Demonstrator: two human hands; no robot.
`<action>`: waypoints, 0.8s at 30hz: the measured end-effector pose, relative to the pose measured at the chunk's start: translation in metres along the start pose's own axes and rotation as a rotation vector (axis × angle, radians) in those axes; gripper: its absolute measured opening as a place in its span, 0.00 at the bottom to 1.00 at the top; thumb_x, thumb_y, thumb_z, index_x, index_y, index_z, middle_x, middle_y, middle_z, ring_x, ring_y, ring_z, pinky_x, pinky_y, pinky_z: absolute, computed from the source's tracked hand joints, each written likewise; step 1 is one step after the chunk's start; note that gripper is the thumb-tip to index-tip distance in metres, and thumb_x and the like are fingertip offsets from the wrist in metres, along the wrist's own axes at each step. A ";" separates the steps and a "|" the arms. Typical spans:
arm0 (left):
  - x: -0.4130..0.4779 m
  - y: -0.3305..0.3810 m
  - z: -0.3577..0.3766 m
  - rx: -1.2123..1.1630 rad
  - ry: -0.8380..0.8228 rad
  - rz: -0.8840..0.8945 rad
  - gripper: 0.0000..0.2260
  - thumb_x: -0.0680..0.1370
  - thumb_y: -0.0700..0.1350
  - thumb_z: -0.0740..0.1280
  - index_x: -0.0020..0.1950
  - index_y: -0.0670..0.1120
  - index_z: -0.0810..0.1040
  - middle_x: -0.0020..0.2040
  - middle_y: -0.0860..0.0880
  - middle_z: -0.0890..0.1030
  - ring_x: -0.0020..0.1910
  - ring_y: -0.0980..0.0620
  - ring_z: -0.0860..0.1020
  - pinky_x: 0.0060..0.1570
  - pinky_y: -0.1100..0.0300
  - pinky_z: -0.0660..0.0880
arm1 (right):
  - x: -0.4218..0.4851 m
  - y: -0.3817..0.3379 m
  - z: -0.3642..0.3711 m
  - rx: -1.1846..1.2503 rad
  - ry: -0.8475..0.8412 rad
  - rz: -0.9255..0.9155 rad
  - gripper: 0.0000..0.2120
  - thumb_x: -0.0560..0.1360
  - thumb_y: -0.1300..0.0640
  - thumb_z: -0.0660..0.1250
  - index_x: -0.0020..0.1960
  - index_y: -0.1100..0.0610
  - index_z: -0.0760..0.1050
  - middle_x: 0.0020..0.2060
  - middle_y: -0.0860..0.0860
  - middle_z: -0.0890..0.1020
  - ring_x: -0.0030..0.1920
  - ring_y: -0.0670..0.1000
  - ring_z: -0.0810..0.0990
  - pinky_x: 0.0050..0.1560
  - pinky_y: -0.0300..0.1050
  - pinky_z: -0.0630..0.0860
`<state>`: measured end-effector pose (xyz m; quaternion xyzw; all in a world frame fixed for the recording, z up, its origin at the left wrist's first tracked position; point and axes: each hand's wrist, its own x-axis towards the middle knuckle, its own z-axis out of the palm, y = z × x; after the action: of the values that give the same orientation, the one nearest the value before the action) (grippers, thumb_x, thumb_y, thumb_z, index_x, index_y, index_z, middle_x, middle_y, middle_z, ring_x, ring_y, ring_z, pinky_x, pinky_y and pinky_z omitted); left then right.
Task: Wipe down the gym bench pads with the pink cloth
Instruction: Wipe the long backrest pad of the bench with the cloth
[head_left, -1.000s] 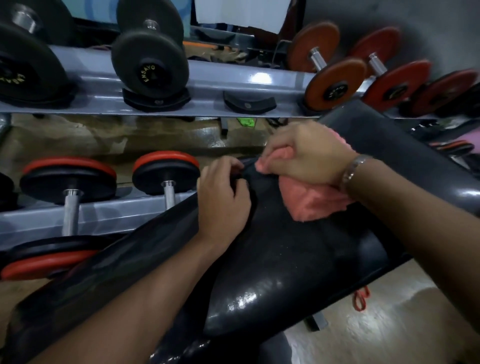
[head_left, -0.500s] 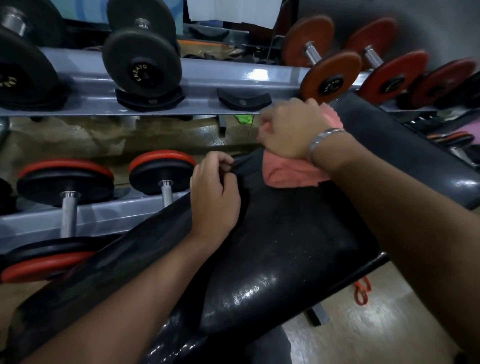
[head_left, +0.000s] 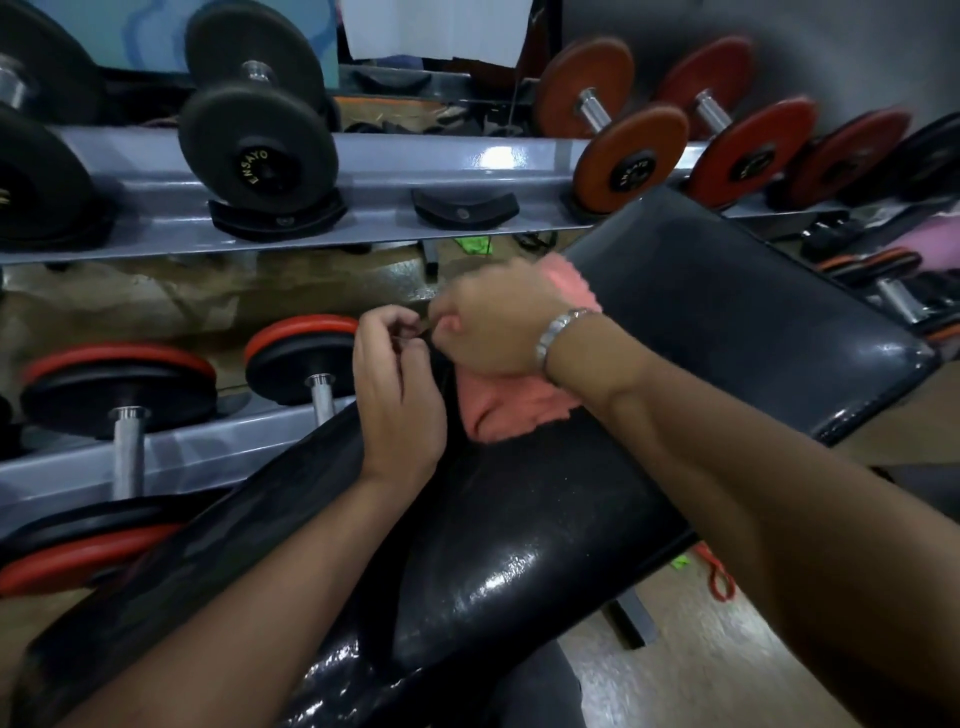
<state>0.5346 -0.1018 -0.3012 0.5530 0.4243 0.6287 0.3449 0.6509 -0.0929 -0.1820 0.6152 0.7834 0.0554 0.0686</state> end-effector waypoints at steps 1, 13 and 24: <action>0.000 0.000 0.000 -0.011 0.014 -0.006 0.08 0.79 0.42 0.58 0.56 0.46 0.75 0.53 0.45 0.78 0.54 0.44 0.76 0.59 0.43 0.74 | -0.006 0.001 -0.001 0.077 -0.038 -0.019 0.13 0.80 0.42 0.57 0.53 0.38 0.81 0.46 0.41 0.80 0.49 0.51 0.77 0.54 0.50 0.73; 0.009 0.020 -0.006 -0.295 0.188 -0.081 0.09 0.78 0.40 0.57 0.54 0.46 0.74 0.51 0.49 0.76 0.48 0.59 0.75 0.50 0.67 0.71 | -0.003 -0.023 0.008 0.215 -0.011 -0.053 0.07 0.77 0.48 0.67 0.52 0.43 0.83 0.49 0.44 0.84 0.55 0.51 0.80 0.49 0.44 0.65; -0.008 -0.007 -0.106 -0.098 0.169 -0.260 0.12 0.82 0.32 0.59 0.45 0.44 0.76 0.43 0.51 0.79 0.41 0.63 0.77 0.48 0.67 0.73 | -0.028 -0.081 0.036 0.646 0.098 0.058 0.04 0.71 0.43 0.76 0.45 0.40 0.86 0.43 0.37 0.87 0.49 0.40 0.83 0.50 0.35 0.72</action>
<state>0.4303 -0.1224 -0.3137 0.4212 0.4885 0.6430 0.4130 0.5860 -0.1392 -0.2301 0.6238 0.7450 -0.1644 -0.1696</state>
